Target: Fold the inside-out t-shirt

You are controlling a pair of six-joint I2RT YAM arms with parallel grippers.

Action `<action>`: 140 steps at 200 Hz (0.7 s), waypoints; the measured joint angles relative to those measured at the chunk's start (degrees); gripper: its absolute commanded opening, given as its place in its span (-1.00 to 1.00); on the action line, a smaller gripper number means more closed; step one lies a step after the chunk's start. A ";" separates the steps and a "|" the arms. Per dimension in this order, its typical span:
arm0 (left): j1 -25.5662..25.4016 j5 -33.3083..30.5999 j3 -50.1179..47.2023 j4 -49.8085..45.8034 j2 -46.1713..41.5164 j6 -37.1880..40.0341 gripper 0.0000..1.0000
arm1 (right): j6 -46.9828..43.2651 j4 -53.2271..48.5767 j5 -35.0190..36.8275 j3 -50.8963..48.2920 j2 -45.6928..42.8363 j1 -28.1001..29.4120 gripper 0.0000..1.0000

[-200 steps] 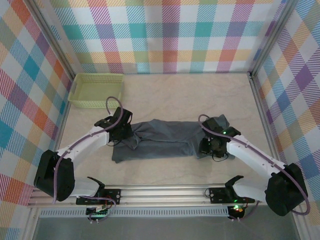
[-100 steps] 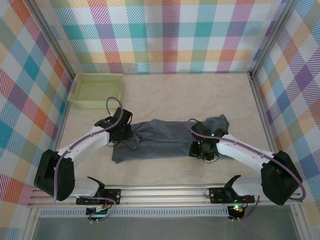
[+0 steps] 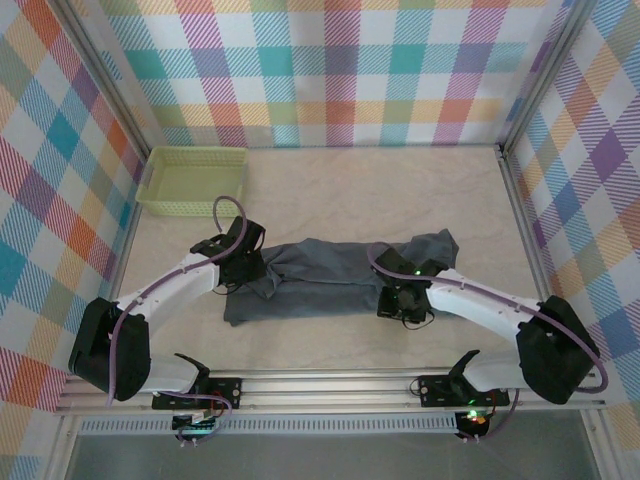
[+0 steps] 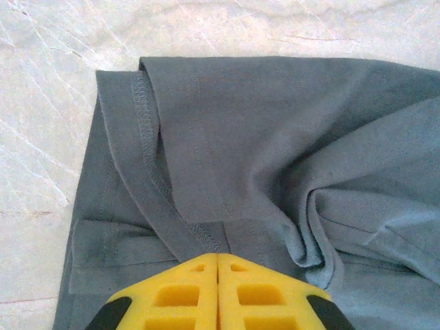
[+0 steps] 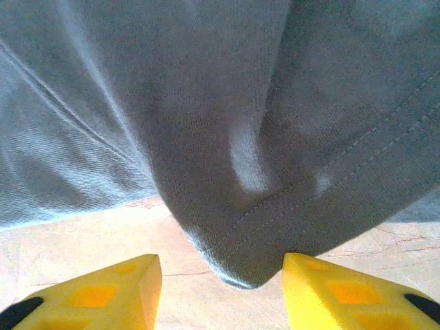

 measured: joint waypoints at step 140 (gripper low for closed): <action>0.33 7.13 -5.16 6.45 1.40 -4.79 -0.52 | -1.36 -5.60 10.56 3.78 1.22 0.42 -1.00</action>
